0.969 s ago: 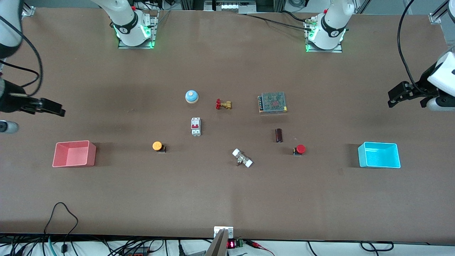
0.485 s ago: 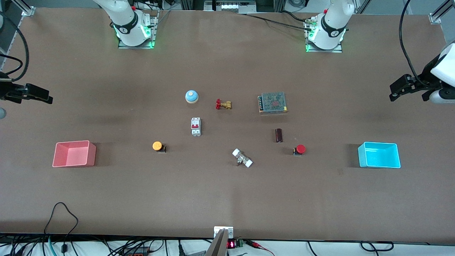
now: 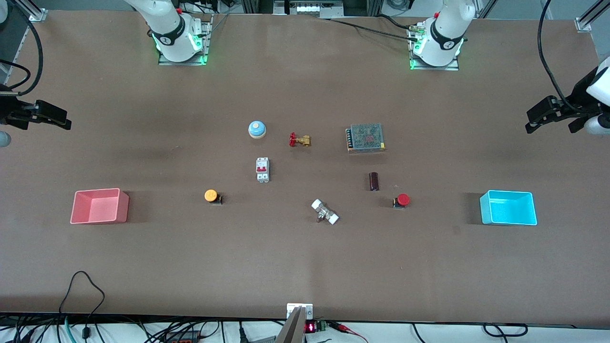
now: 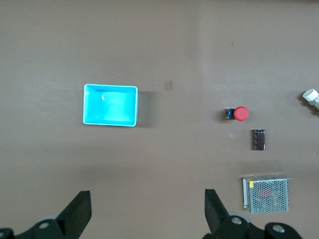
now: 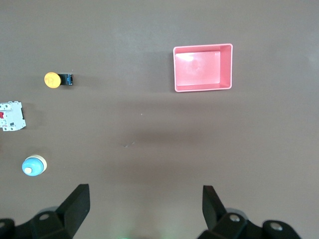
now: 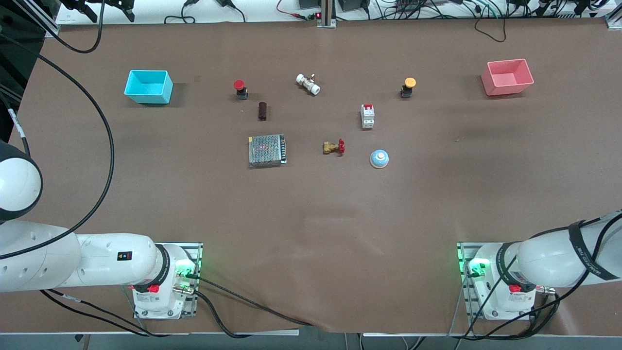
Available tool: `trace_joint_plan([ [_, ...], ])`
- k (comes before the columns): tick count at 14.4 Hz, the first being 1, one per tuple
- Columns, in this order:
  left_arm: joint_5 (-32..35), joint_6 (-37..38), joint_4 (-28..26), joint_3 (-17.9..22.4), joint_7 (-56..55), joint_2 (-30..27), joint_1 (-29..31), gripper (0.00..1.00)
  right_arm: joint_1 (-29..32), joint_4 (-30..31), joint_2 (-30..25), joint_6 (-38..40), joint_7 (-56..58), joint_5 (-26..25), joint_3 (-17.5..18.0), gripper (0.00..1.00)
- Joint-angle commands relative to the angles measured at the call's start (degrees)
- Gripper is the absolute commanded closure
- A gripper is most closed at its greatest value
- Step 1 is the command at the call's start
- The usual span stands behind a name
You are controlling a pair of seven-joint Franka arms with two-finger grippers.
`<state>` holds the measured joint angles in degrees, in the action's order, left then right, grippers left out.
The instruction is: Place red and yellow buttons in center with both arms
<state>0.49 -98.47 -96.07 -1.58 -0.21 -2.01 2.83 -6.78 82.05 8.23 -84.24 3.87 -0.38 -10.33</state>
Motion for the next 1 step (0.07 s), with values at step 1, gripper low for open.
trace_joint_plan([
  [1, -1.46, 0.39, -0.96, 0.17, 1.36, -1.59, 0.42, 0.00, 0.19, 1.71, -1.73, 0.30, -1.67, -0.23, 0.40, 0.00],
])
